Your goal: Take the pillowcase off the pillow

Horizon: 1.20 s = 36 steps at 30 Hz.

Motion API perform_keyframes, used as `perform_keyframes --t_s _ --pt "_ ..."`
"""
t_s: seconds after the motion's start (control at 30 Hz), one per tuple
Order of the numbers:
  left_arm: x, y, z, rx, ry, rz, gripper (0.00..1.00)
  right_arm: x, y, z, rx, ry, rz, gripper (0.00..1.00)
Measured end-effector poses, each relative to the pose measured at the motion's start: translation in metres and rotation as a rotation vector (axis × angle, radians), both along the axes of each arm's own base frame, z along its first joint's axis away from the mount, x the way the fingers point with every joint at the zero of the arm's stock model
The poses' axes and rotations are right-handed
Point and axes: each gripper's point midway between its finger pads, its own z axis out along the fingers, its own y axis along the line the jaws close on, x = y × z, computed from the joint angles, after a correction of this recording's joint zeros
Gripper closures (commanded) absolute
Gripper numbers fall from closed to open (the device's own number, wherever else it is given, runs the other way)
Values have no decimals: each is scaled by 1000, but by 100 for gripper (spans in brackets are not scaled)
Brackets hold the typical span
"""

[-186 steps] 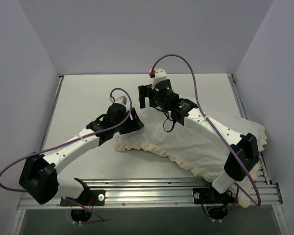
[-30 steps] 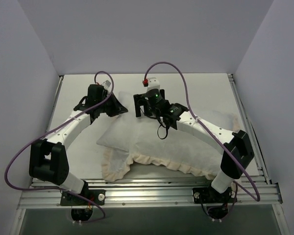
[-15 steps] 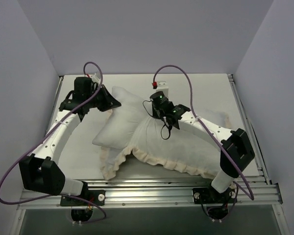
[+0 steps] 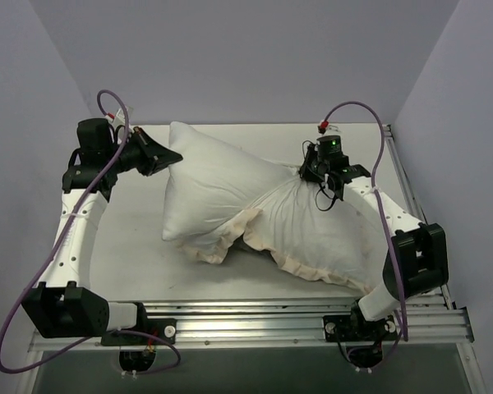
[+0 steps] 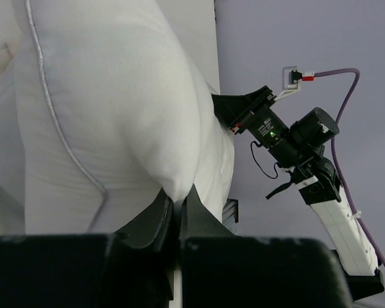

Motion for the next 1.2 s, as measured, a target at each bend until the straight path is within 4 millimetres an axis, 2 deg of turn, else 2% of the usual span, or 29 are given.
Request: perform_keyframes --t_s 0.03,0.1,0.13,0.17,0.2,0.3,0.4,0.47,0.57,0.67,0.83,0.93,1.1,1.2 --pt "1 0 0 6 -3 7 98 -2 2 2 -10 0 12 69" --pt "4 -2 0 30 -14 25 98 -5 8 7 -54 -5 30 54" --pt "5 -4 2 45 -26 36 98 -8 15 11 -80 -10 44 41" --pt "6 -8 4 62 -40 41 98 -11 21 16 -100 -17 50 36" --pt "7 -12 7 79 -57 49 98 -16 30 24 -131 -35 57 26" --pt "9 -26 25 122 -124 67 98 -38 65 57 -162 -103 96 20" --pt "15 -39 46 162 -190 96 98 -68 107 104 -153 -205 135 17" --pt "24 -40 55 200 -222 141 98 -90 129 132 -115 -265 153 15" --pt "41 -42 64 246 -256 203 98 -130 154 151 -61 -300 195 15" --pt "56 -39 61 288 -256 264 98 -157 171 154 -36 -305 223 15" --pt "73 -28 44 358 -230 344 98 -186 194 140 -19 -280 265 17" --pt "75 -25 41 376 -224 365 98 -189 205 125 -26 -258 272 20" --pt "75 -25 41 393 -230 377 98 -182 225 92 -69 -224 278 23" --pt "76 -23 40 406 -232 382 98 -179 236 73 -102 -202 293 37"
